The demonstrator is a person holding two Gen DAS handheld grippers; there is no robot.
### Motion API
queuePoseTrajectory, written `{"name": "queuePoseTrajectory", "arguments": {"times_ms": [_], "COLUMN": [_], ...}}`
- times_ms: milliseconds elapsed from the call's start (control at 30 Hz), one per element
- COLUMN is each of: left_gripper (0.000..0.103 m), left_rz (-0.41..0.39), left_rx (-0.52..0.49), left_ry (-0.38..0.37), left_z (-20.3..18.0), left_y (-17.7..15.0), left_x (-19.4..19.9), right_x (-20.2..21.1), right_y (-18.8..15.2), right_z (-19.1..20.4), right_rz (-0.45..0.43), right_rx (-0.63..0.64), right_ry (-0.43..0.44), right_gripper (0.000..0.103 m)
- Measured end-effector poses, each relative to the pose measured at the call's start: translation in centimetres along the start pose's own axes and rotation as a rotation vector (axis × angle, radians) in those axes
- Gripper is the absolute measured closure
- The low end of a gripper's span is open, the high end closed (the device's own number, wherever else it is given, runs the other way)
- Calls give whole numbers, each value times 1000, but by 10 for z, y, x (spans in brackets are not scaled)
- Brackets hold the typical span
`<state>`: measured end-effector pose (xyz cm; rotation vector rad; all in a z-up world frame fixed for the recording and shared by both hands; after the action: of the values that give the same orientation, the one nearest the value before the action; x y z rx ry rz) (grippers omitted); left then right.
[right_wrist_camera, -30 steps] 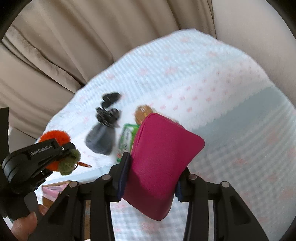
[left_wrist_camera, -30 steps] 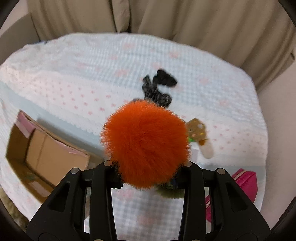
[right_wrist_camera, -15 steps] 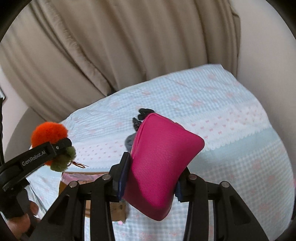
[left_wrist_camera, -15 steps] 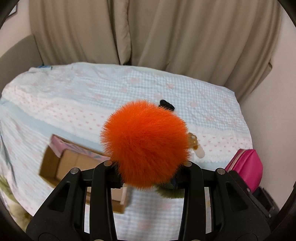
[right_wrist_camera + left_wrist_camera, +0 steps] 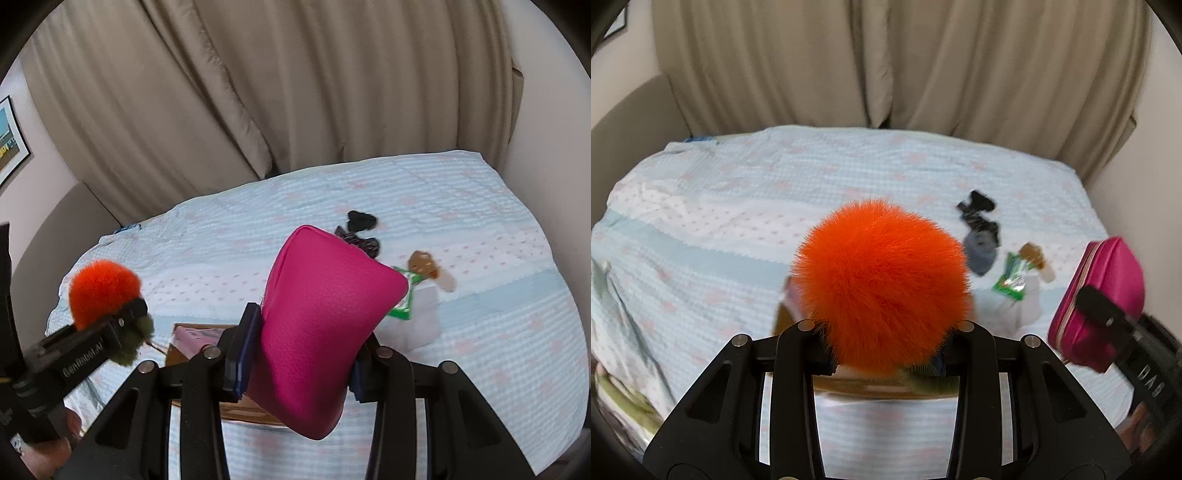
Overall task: Organize soft objects
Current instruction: 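Carry the pompom and pouch over the cardboard box with both tools, then open both tools to drop the pompom and pouch into the box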
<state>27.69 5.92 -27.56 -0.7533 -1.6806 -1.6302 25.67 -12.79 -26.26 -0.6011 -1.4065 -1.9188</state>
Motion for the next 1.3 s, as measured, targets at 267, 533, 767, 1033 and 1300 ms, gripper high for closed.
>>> {"name": "queuePoseTrajectory", "arguments": {"times_ms": [267,533,767,1033,1300], "left_gripper": [71,71,71,71,1], "left_rz": [106,246,395,555,513], "left_rx": [-14,-41,-108,-245,-307], "left_ry": [8,-4,-42,-90,-99], "left_z": [73,88,72,45,43], "left_y": [-28,-63,-98,-141,-140], "left_x": [-59,-133,-198,-257,-254], "right_x": [-62,-134,-203,-258,-272], "right_y": [-31,-77,-121,-145,-154], "right_z": [54,70,53,24,14], "right_rz": [91,274,460,587,630], "right_rx": [-46,-86,-213,-231,-142], "right_ry": [-12,7,44,7,-35], "right_gripper": [65,65,65,65,0]}}
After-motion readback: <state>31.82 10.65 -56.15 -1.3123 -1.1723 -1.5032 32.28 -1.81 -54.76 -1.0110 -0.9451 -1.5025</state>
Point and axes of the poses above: each gripper's, at about its wrist camera, not at the fingertips, and x roughly against the way its jaws point, z to its left, y to its top, the point moved 9 cm from there along -x, roughly the way its jaws point, and after that the axes turned 4 degrees about y, right-handed, at the moved point
